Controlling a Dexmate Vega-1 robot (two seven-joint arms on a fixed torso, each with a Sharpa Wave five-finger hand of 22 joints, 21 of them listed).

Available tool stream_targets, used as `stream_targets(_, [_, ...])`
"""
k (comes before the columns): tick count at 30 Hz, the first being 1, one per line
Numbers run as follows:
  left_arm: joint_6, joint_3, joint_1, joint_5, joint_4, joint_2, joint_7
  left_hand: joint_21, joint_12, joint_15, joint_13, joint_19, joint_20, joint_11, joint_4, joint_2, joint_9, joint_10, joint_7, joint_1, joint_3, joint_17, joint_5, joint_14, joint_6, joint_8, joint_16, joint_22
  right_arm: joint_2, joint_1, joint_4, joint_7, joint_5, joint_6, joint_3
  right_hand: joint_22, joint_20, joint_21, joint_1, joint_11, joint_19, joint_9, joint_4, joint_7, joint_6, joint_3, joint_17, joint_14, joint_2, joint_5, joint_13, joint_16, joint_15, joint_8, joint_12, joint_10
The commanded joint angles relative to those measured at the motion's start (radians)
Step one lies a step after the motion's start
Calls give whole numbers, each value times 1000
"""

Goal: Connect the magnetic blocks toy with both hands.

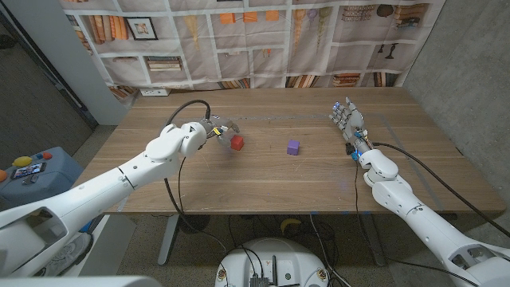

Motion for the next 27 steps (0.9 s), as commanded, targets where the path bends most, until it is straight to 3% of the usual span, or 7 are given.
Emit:
stream_targets(1, [47,-4,50,30,-4,-23,68,5,15,-147,8,29,-1,-1,3,4,5,49,2,18,-27,6,-3,32,40,22,9,2,3,-4,2,-4,2,5,2,4,10,5,2,-7,10,2,6,-8,4,1,0,5,48,2,1,9,0,7,5,9])
stream_targets(4, [65,-1,59,50,-8,-26,86,7,28,-152,14,53,-3,-3,5,8,7,110,-7,29,-60,7,-4,66,86,45,15,3,4,-3,5,-2,3,7,2,4,13,5,3,-6,11,2,6,-9,5,1,-1,6,49,2,1,9,0,7,5,10])
stream_targets(12, [98,4,74,83,-4,-41,128,13,36,-156,17,84,-1,-4,7,15,4,157,-3,42,-90,9,-3,103,127,62,23,4,11,6,19,9,4,12,-1,4,14,5,3,-7,13,2,7,-12,8,2,-2,6,49,3,1,9,-1,8,5,11])
stream_targets(27, [124,31,69,109,19,-73,138,12,34,-162,19,95,3,-4,9,20,2,167,0,49,-111,12,-2,120,99,49,25,5,14,2,20,9,9,16,1,5,18,6,1,-9,17,2,10,-15,10,1,-3,7,49,3,1,9,-1,7,4,13])
